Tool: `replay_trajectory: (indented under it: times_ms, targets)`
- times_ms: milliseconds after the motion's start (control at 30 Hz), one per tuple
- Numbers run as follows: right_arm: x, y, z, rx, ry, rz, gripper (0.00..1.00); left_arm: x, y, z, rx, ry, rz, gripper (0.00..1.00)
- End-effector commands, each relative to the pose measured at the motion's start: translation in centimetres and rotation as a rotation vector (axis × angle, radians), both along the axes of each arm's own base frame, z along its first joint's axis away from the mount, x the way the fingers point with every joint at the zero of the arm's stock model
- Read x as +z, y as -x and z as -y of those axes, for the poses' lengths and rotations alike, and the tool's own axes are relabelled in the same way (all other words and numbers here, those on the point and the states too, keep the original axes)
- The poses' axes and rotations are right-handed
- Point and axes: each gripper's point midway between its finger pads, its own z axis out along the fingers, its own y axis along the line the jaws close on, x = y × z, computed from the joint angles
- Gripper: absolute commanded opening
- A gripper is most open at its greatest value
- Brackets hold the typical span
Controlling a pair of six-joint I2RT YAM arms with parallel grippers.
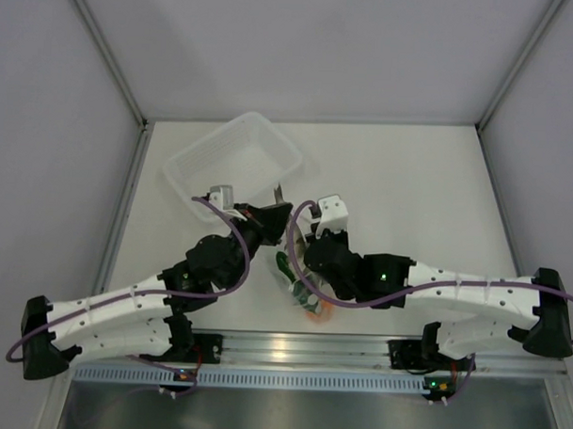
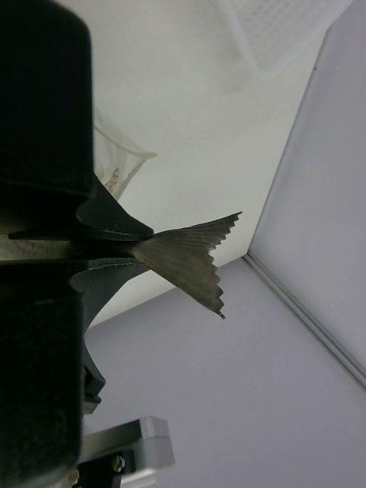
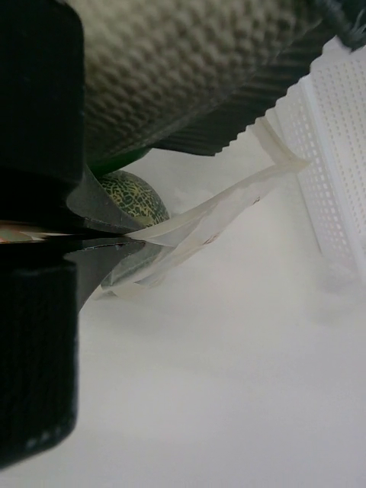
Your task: Open the zip-top bag and remove the fake food
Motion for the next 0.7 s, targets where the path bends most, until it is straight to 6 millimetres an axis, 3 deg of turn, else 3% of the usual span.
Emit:
replay_trajectory:
  times_ms: [0,233,300,467,567,600,633,667]
  targets:
    - [0.5,-0.3,1.1,-0.047,-0.016,0.019,0.0,6.1,0.8,-0.9,-0.05,0.159,0.099,0.0]
    - [-0.3,-0.8,1.0,-0.061,-0.021,0.012,0.0,8.9,-0.6,-2.0,-0.164,0.234,0.151,0.0]
    - [-0.7,-1.0,1.2,-0.062,-0.013,-0.004,0.0,9.7,-2.6,-4.0,-0.118,0.267,0.157,0.0]
    - [-1.0,-1.3,2.3,-0.083,-0.029,-0.013,0.0,12.4,-4.6,-6.1,-0.101,0.216,0.23,0.0]
    - [-1.0,-1.3,3.0,-0.086,-0.037,-0.012,0.0,12.2,-6.7,-7.5,-0.029,0.161,0.204,0.0]
    - [-0.9,-1.3,3.2,-0.086,-0.038,-0.011,0.0,13.9,-7.1,-8.4,0.013,0.156,0.213,0.0]
    - [-0.8,-1.3,3.4,-0.087,-0.038,-0.009,0.0,12.0,-8.3,-9.1,0.078,0.092,0.127,0.0]
    - [-0.8,-1.2,3.6,-0.088,-0.029,-0.011,0.0,11.3,-9.6,-9.6,0.134,0.048,0.088,0.0]
